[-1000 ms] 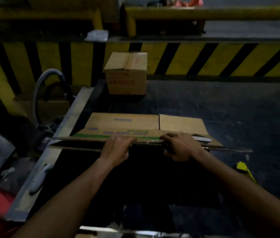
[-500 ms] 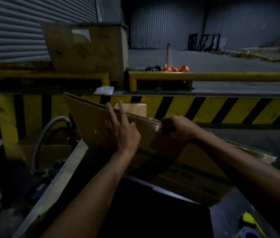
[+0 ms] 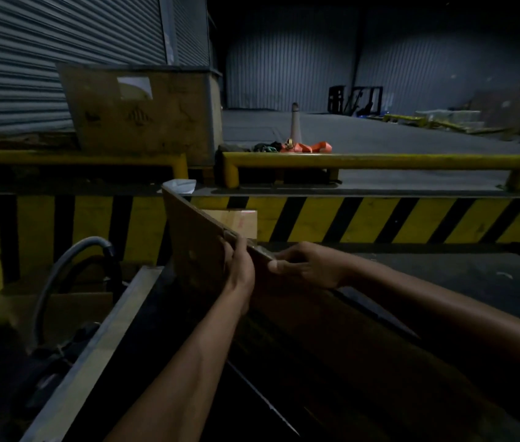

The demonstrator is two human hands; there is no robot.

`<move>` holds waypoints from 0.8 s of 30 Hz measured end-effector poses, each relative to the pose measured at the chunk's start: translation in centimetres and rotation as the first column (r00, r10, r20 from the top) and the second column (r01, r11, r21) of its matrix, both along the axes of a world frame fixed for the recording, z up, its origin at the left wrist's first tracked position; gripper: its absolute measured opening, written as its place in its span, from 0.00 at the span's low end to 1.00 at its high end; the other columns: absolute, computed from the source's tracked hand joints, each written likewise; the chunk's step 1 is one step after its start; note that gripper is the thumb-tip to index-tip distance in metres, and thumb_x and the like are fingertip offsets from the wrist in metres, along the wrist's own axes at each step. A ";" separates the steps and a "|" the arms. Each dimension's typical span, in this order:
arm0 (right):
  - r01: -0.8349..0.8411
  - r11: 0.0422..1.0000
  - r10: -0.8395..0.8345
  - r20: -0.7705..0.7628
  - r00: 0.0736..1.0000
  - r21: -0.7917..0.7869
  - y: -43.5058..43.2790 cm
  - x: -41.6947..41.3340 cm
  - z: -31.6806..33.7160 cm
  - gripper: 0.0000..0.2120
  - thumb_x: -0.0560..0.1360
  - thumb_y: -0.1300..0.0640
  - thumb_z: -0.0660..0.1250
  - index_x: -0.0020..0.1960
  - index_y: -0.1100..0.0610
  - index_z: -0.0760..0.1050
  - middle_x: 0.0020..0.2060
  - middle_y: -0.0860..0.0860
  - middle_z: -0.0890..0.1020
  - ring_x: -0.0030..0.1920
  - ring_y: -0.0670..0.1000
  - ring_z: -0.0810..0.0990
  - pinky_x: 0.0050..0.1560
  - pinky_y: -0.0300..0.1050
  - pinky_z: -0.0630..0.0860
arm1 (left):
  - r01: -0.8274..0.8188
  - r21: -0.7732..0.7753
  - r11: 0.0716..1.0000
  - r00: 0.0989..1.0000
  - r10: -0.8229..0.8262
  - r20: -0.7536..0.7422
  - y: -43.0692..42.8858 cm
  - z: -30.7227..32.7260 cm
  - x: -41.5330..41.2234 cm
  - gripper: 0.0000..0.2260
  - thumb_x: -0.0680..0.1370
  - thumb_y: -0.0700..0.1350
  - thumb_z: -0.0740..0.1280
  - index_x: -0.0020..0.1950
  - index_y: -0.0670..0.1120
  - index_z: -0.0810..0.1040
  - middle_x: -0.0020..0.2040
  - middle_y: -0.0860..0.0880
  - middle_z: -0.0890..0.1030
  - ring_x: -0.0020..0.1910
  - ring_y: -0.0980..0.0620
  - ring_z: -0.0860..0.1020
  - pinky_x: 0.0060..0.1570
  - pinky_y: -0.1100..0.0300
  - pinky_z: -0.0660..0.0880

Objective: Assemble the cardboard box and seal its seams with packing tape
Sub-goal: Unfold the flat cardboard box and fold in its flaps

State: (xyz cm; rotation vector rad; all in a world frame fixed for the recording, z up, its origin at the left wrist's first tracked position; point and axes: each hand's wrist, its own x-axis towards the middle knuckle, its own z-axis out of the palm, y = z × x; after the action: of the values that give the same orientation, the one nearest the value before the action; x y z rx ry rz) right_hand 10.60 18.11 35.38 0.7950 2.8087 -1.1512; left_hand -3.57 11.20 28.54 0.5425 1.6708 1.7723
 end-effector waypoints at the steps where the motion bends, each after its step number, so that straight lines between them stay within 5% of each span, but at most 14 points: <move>1: -0.004 1.000 0.004 0.004 1.000 0.004 -0.3 -0.1 -0.4 0.14 0.80 0.40 0.59 0.53 0.46 0.79 0.44 0.47 0.83 0.40 0.40 0.81 0.41 0.41 0.73 | 0.023 -0.025 0.999 1.000 -0.023 0.005 0.0 -0.4 0.1 0.41 0.70 0.74 0.55 0.80 0.64 0.45 0.79 0.44 0.61 0.73 0.36 0.66 0.67 0.32 0.66; 3: 0.016 0.999 -0.017 -0.015 1.000 -0.031 -0.7 -0.2 -1.4 0.17 0.80 0.39 0.57 0.48 0.48 0.80 0.39 0.46 0.83 0.34 0.37 0.81 0.39 0.40 0.72 | 0.054 -0.064 0.996 0.998 -0.053 0.020 -0.1 -1.1 0.2 0.41 0.71 0.72 0.57 0.80 0.63 0.45 0.80 0.44 0.61 0.74 0.36 0.65 0.67 0.32 0.65; 9: 0.002 0.972 -0.039 -0.156 0.987 -0.236 0.0 0.0 -4.9 0.17 0.82 0.46 0.58 0.59 0.53 0.82 0.51 0.51 0.86 0.51 0.49 0.85 0.58 0.53 0.79 | 0.119 -0.122 0.985 0.992 -0.123 -0.027 -0.1 -2.4 -0.5 0.37 0.74 0.71 0.59 0.76 0.70 0.41 0.80 0.48 0.60 0.73 0.38 0.67 0.66 0.36 0.69; 13: 0.040 0.951 -0.107 -0.206 0.973 -0.305 0.0 -0.2 -6.5 0.15 0.83 0.52 0.59 0.61 0.55 0.81 0.52 0.53 0.86 0.51 0.53 0.85 0.57 0.58 0.80 | 0.107 -0.144 0.984 0.990 -0.118 -0.072 -0.1 -1.7 0.0 0.34 0.81 0.57 0.62 0.80 0.63 0.45 0.78 0.46 0.64 0.69 0.41 0.72 0.64 0.44 0.74; 18: 0.057 0.943 -0.149 -0.261 0.954 -0.328 0.6 0.0 -7.6 0.15 0.83 0.55 0.58 0.60 0.58 0.81 0.50 0.55 0.86 0.49 0.54 0.86 0.49 0.51 0.83 | 0.102 -0.135 0.985 0.994 -0.108 -0.035 -0.3 -2.5 -0.1 0.30 0.83 0.50 0.62 0.81 0.56 0.53 0.73 0.44 0.70 0.48 0.52 0.78 0.40 0.59 0.76; 22: 0.110 0.963 -0.180 -0.281 0.943 -0.247 2.1 0.6 -7.9 0.14 0.83 0.58 0.58 0.56 0.63 0.80 0.47 0.57 0.86 0.47 0.53 0.86 0.45 0.48 0.84 | 0.105 -0.204 0.973 0.992 -0.115 -0.041 -0.6 -3.0 0.1 0.29 0.82 0.56 0.60 0.81 0.59 0.53 0.70 0.44 0.74 0.58 0.45 0.78 0.56 0.51 0.76; 24: 0.139 0.971 -0.193 -0.292 0.937 -0.194 2.8 0.7 -8.0 0.13 0.83 0.59 0.57 0.55 0.63 0.80 0.45 0.57 0.85 0.44 0.52 0.86 0.41 0.45 0.82 | 0.144 -0.256 0.956 0.989 -0.147 0.009 -0.7 -3.0 0.4 0.34 0.79 0.57 0.64 0.81 0.60 0.50 0.68 0.44 0.75 0.60 0.42 0.77 0.55 0.47 0.75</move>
State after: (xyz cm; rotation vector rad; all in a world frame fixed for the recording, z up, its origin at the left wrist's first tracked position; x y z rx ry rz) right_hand 11.32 20.88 27.34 0.9270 2.8675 -1.6539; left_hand -3.12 10.49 25.55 0.5422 1.7853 1.4244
